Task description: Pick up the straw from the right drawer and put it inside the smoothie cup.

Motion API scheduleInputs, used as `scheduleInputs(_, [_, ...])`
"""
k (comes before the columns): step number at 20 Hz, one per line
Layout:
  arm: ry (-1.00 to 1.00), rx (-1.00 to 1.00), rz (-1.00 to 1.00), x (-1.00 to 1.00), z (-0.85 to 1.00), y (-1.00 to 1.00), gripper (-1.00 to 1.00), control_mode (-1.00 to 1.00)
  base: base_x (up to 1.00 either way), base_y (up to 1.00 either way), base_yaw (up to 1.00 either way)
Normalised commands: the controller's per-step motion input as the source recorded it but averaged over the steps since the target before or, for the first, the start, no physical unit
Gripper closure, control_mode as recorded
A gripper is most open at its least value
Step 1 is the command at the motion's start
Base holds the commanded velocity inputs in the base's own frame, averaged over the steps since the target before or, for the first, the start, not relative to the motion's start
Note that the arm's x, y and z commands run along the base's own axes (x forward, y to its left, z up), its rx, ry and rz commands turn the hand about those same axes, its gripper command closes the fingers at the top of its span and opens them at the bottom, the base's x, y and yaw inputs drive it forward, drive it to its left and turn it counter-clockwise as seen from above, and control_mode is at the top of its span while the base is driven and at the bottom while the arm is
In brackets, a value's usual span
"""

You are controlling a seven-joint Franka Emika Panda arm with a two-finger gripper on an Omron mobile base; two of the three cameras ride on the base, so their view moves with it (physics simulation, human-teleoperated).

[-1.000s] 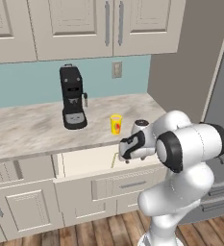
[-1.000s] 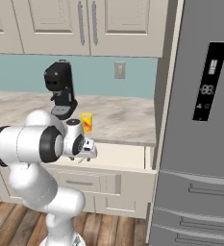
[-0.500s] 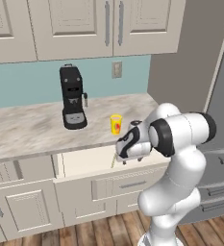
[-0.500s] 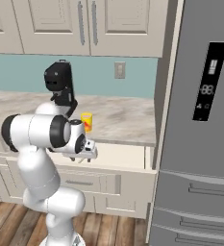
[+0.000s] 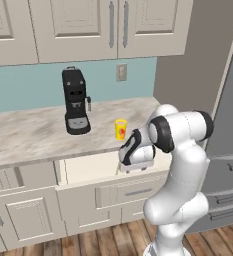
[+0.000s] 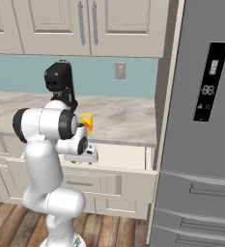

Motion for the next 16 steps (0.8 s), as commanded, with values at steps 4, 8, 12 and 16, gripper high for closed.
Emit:
scheduleInputs(4, [0.05,0.0,0.0,-0.43,-0.29,0.0,-1.0,-1.0,0.0,0.0,0.0])
scheduleInputs(8, [0.0,0.0,0.0,-0.97,-0.23,-0.05,-1.0,-1.0,0.0,0.0,0.0])
scheduleInputs(12, [-0.05,0.0,0.01,-1.0,-0.12,-0.07,-1.0,-1.0,0.0,0.0,0.0])
scheduleInputs(16, [-0.16,0.0,0.02,-1.0,0.01,0.0,-1.0,-1.0,0.0,0.0,0.0])
